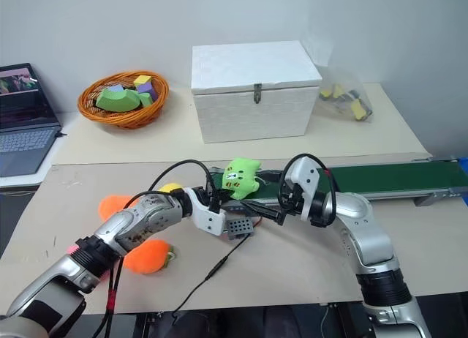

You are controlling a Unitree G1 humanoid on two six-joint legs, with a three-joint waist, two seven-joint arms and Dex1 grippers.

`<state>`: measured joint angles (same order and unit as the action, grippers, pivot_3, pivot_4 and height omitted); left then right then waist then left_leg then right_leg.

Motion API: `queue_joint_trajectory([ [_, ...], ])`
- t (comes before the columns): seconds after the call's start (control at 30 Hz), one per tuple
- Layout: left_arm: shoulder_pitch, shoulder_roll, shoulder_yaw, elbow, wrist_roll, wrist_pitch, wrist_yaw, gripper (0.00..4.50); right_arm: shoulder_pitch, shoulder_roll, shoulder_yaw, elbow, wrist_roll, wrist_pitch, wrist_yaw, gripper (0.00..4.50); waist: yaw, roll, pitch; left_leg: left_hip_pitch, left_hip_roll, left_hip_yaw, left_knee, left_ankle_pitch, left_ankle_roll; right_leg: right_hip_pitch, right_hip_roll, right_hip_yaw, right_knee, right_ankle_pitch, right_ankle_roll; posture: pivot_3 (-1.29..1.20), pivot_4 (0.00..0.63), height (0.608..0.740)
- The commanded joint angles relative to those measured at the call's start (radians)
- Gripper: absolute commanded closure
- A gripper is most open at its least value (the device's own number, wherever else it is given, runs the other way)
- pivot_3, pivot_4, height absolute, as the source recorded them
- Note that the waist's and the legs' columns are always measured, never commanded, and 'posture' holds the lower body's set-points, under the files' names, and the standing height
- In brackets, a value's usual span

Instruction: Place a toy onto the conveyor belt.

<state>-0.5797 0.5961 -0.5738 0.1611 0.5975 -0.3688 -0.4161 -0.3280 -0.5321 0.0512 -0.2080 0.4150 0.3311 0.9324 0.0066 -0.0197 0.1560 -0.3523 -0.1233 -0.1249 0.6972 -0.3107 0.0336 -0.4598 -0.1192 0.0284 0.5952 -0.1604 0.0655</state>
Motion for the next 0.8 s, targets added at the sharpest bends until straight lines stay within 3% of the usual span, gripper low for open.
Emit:
queue_joint_trajectory([
  [0.03,0.025,-0.008,0.033,-0.026,-0.02,0.008,-0.041,2.71,-0.018,-0.006,-0.032,-0.031,0.016,-0.021,-0.004,0.0,-0.001,0.0,0.0,0.0,0.0,0.0,0.0,0.0,0.0,0.0,0.0,0.0,0.0,0.0,0.0,0.0,0.15,0.74],
  [0.13,0.037,-0.013,0.059,-0.043,-0.03,0.03,-0.07,1.69,-0.02,-0.004,-0.032,-0.03,0.014,-0.021,-0.005,0.0,-0.001,0.0,0.0,0.0,0.0,0.0,0.0,0.0,0.0,0.0,0.0,0.0,0.0,0.0,0.0,0.0,0.15,0.74],
  [0.3,0.053,-0.016,0.122,-0.075,-0.084,0.066,-0.113,1.69,-0.024,-0.001,-0.026,-0.02,0.011,-0.024,-0.003,0.0,-0.004,0.001,0.0,0.0,0.0,0.0,0.0,0.0,0.0,0.0,0.0,0.0,0.0,0.0,0.0,0.0,0.15,0.74],
  [0.4,0.087,-0.035,0.206,-0.113,-0.242,0.176,-0.193,1.69,-0.03,0.001,-0.024,-0.01,0.007,-0.025,-0.002,0.0,-0.009,0.001,0.0,0.0,0.0,0.0,0.001,0.0,0.0,0.0,0.0,0.0,0.001,0.0,0.0,0.0,0.15,0.74],
  [0.53,0.129,-0.064,0.355,-0.193,-0.561,0.409,-0.346,1.69,-0.034,0.0,-0.025,0.004,0.003,-0.026,-0.004,0.0,-0.016,0.001,0.0,0.0,0.0,0.0,0.001,0.0,0.0,0.0,0.0,0.001,0.002,0.0,0.0,0.0,0.15,0.74],
  [0.8,0.154,-0.03,0.546,-0.352,-1.068,0.818,-0.591,1.69,-0.036,-0.003,-0.028,0.019,-0.003,-0.03,-0.003,0.0,-0.021,0.001,0.0,0.0,0.0,0.0,0.002,0.0,0.001,0.0,0.0,0.0,0.002,0.0,0.0,0.0,0.15,0.74],
])
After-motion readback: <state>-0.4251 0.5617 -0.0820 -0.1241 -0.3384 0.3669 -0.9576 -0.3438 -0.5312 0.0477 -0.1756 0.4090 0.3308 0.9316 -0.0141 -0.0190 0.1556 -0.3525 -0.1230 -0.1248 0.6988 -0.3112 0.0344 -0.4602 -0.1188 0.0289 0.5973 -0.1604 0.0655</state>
